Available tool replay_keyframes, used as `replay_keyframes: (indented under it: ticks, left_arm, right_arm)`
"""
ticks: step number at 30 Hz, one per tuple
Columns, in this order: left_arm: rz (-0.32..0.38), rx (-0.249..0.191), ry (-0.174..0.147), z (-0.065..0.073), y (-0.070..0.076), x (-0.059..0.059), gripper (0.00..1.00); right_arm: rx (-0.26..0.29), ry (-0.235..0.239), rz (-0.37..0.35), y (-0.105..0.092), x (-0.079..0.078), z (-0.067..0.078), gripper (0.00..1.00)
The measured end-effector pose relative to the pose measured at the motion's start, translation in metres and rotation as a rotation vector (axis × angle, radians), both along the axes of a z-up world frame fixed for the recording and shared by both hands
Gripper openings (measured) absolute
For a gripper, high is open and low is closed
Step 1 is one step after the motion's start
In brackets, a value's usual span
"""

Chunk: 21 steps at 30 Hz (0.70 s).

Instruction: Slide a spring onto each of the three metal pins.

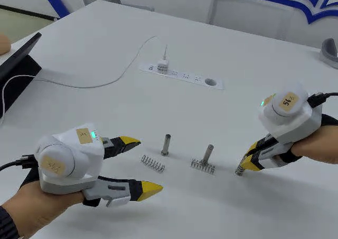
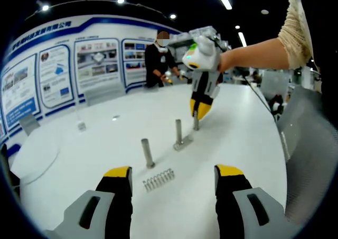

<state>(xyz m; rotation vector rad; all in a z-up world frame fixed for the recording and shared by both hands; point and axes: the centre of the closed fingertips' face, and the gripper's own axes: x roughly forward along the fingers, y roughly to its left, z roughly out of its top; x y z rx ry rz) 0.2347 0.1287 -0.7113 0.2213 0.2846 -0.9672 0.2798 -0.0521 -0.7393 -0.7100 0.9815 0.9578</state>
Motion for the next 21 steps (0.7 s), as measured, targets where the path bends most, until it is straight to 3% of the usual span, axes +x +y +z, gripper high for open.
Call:
replay_keyframes:
  ticks: [14,21]
  left_arm:
    - [0.007,0.004,-0.003,0.001,0.000,-0.002,0.64]
    - [0.005,0.007,-0.008,0.003,0.001,-0.002,0.64]
  right_arm:
    - [0.010,-0.006,0.010,-0.001,0.001,-0.005,0.14]
    - [0.044,-0.052,0.006,0.002,0.002,0.014,0.18]
